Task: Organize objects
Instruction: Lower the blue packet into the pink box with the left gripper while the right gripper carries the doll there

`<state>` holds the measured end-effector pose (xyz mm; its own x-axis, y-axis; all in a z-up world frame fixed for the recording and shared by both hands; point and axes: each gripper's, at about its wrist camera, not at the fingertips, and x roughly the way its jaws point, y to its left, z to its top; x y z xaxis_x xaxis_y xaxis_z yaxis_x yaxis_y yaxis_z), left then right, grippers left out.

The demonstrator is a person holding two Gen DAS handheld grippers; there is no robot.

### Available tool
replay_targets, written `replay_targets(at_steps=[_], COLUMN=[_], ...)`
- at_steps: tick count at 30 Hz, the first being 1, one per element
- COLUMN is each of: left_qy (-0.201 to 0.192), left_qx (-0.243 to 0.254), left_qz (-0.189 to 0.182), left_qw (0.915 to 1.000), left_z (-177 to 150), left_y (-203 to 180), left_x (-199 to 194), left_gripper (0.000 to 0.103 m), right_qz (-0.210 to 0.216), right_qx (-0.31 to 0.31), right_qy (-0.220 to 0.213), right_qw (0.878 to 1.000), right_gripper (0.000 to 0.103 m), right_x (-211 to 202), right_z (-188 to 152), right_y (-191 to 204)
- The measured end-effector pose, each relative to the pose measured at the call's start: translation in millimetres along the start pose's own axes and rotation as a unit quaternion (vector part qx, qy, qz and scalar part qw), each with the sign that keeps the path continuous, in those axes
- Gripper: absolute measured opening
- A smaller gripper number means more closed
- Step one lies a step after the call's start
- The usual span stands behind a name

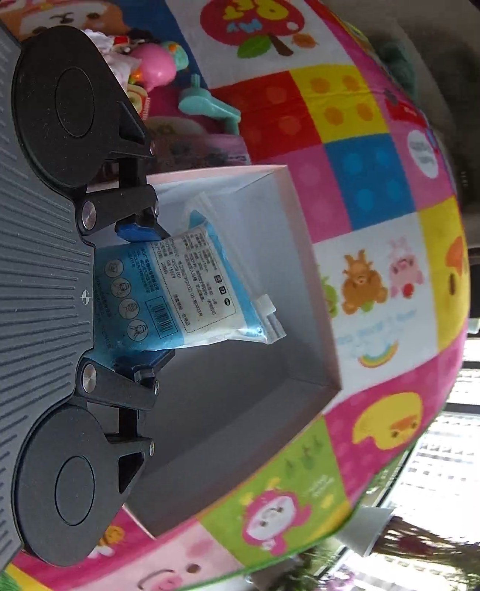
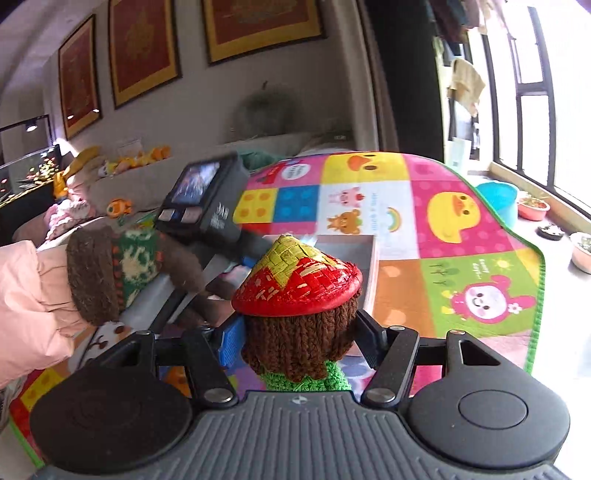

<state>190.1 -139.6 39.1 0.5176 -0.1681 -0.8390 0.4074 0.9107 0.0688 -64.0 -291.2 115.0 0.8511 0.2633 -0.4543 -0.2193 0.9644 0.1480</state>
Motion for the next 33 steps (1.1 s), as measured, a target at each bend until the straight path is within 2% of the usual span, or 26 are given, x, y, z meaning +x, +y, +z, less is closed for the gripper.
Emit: replay_targets(at_steps=[1,3,7,10,13,15,17,20,22,25,27,30,31,33], left_qy=[0.014,0.006,-0.018,-0.042,-0.098,-0.145,-0.169,-0.162,-0.151,-0.142,-0.14,-0.14,-0.14,-0.141], left_qx=[0.013,0.033,-0.004,-0.011,-0.024,-0.054,-0.089,-0.127,-0.137,-0.152,-0.159,-0.162,-0.162,-0.163], left_qz=[0.002,0.015,-0.001,-0.009,-0.008,-0.017,-0.025,-0.016,-0.005,-0.004,-0.002,0.003,0.002,-0.003], left_qw=[0.9998,0.9993,0.9998,0.999,0.9949,0.9879,0.9813,0.9785,0.979,0.9781,0.9774,0.9768,0.9768,0.9765], left_z=[-4,-12,-13,-14,-21,-35,-53,-84,-105,-133,-146,-157,-160,-163], left_y=[-1,-3,15,23,34,48,60,72,78,88,94,103,105,108], left_x=[2,-5,-26,-49,-79,-101,-118,-130,-133,-136,-140,-143,-144,-144], left_gripper=[0.062,0.061,0.061,0.06,0.056,0.056,0.056,0.056,0.055,0.055,0.055,0.055,0.055,0.055], right_qz=[-0.007,-0.017,-0.018,-0.018,-0.019,-0.016,-0.005,0.002,-0.022,-0.07,-0.087,-0.079,-0.072,-0.081], right_qx=[0.0,0.003,0.009,0.011,0.02,0.033,0.055,0.082,0.072,0.043,0.046,0.091,0.113,0.111], right_qy=[0.001,0.006,0.015,0.017,0.013,0.008,0.011,0.032,0.055,0.104,0.144,0.189,0.196,0.198], right_qw=[1.0,1.0,1.0,1.0,1.0,0.999,0.998,0.996,0.996,0.991,0.985,0.975,0.971,0.97], right_gripper=[0.062,0.062,0.062,0.062,0.062,0.062,0.062,0.062,0.062,0.062,0.062,0.062,0.063,0.063], right_x=[2,6,20,28,38,48,65,105,139,190,220,245,249,253], right_z=[0,1,3,9,24,42,63,92,99,92,81,66,63,64], right_y=[-3,-7,-11,-11,-14,-16,-21,-24,-18,-6,-3,-5,-6,-3])
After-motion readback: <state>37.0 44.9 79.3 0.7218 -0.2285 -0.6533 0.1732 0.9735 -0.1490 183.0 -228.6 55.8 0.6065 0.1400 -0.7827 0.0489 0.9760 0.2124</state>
